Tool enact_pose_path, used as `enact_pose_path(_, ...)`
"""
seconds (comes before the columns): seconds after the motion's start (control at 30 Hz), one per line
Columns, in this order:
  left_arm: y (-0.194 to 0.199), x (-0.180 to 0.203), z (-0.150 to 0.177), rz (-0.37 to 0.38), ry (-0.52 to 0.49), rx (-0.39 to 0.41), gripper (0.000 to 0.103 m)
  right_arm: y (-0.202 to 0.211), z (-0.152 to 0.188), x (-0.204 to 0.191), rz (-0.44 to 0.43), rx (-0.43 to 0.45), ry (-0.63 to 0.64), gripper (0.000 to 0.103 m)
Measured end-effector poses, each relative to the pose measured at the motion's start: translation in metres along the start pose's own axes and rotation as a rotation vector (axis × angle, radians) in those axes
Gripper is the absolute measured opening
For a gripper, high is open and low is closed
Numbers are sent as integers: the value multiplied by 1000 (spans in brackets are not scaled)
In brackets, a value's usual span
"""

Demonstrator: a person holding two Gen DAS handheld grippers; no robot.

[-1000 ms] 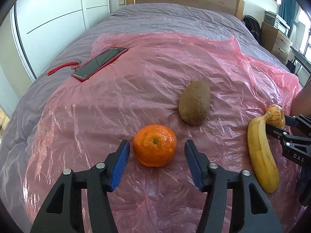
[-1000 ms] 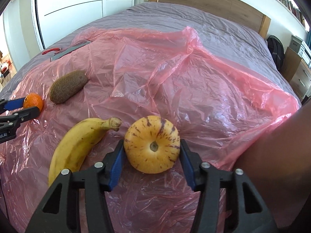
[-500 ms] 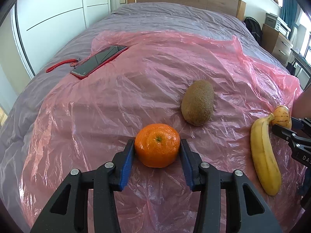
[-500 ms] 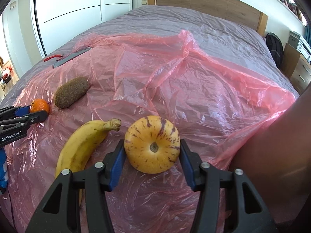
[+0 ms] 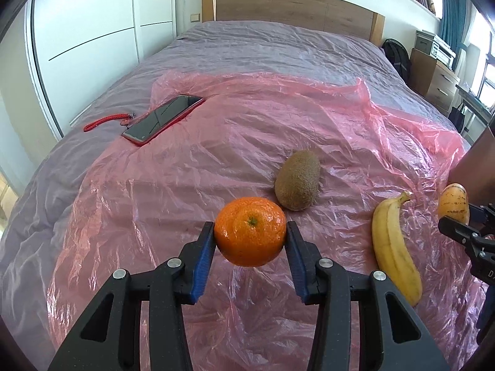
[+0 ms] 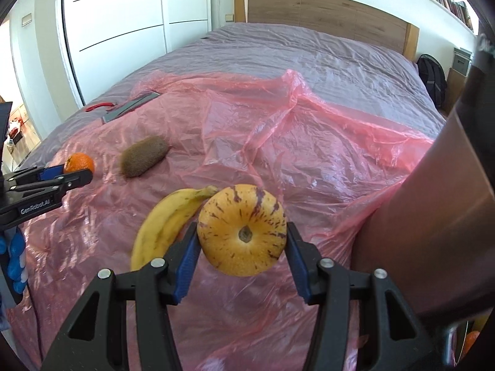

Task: Organize fruits
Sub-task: 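Carry the mandarin with the left tool while the right tool carries the speckled apple to the tray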

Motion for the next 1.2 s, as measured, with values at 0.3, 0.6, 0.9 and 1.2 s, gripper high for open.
enact_pose_path(0.3, 52, 41, 17, 75, -65, 9, 39, 57, 38, -16, -56, -7, -7, 62)
enact_pose_path(0.6, 102, 110, 41, 198, -169, 4, 39, 113, 78, 8, -7, -26, -49, 62)
enact_pose_path(0.9, 143, 192, 64, 338, -278, -10, 39, 162, 109, 75, 114, -25, -132, 62)
enact_pose_path(1.2, 165, 274, 80, 439, -383, -28, 39, 198, 131, 154, 219, 17, -238, 62)
Point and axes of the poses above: each gripper's, at about its wrist camera, not at the fingertips, and y roughly against the way its jaws point, x to its right, z to its underside, the point moved 8 cm from there along -y, roughly the way its jaws point
